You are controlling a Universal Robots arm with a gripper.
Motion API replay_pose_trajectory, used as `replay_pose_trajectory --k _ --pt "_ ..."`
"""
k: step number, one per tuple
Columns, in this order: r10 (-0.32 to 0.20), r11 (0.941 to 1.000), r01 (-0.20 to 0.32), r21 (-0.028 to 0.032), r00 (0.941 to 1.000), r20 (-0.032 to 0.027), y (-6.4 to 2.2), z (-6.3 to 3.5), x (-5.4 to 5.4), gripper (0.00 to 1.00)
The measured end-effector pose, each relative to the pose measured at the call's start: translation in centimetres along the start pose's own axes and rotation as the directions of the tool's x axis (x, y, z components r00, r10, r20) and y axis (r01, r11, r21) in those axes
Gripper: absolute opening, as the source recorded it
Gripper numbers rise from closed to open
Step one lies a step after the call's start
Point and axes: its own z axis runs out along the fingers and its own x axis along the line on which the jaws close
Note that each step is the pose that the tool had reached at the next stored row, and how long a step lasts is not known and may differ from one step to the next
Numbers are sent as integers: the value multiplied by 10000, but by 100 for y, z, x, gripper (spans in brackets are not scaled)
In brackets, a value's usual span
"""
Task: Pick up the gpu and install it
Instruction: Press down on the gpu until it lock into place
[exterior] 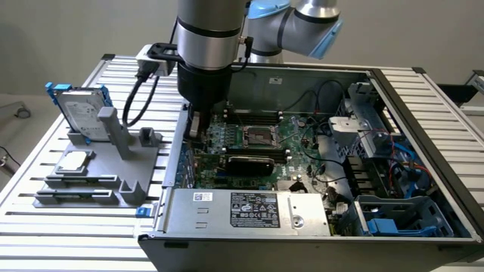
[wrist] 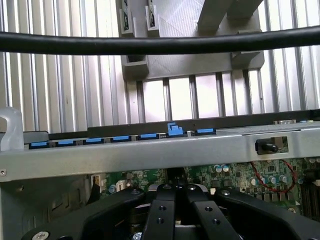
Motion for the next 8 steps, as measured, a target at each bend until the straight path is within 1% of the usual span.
replay_pose_trajectory --k 8 --pt "210 9998 -210 -71 9998 22 1 0 -1 11"
